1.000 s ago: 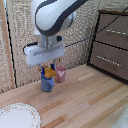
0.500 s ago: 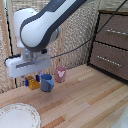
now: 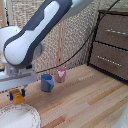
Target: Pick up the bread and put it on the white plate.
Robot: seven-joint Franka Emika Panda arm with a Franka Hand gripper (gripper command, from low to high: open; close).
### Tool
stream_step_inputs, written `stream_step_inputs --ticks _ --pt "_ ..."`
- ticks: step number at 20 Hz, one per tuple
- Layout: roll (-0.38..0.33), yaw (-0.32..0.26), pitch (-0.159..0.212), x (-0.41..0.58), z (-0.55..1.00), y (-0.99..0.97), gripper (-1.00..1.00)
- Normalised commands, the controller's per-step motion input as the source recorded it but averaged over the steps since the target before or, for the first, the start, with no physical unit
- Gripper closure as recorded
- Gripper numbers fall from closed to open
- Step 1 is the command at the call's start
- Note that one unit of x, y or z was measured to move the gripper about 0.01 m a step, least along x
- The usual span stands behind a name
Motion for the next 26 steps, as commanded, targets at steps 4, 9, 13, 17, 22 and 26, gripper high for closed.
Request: stream_step_inputs --ticks 4,9,13,17,22,26 --pt "-0.186 0.072 -0.005 0.000 -0.53 0.52 1.00" --pt "-0.170 0.047 -0.064 0.001 -0.52 0.56 1.00" --pt "-0.126 0.054 -0.110 0.028 -0.21 0.37 1.00" --pt "-0.044 0.073 -0.040 0.064 0.30 0.05 -1.00" --pt "-0.027 0.093 0.035 0.065 0.65 -0.12 -1.00" --pt "-0.070 0.069 -0.047 0.109 0.61 -0.24 -1.00"
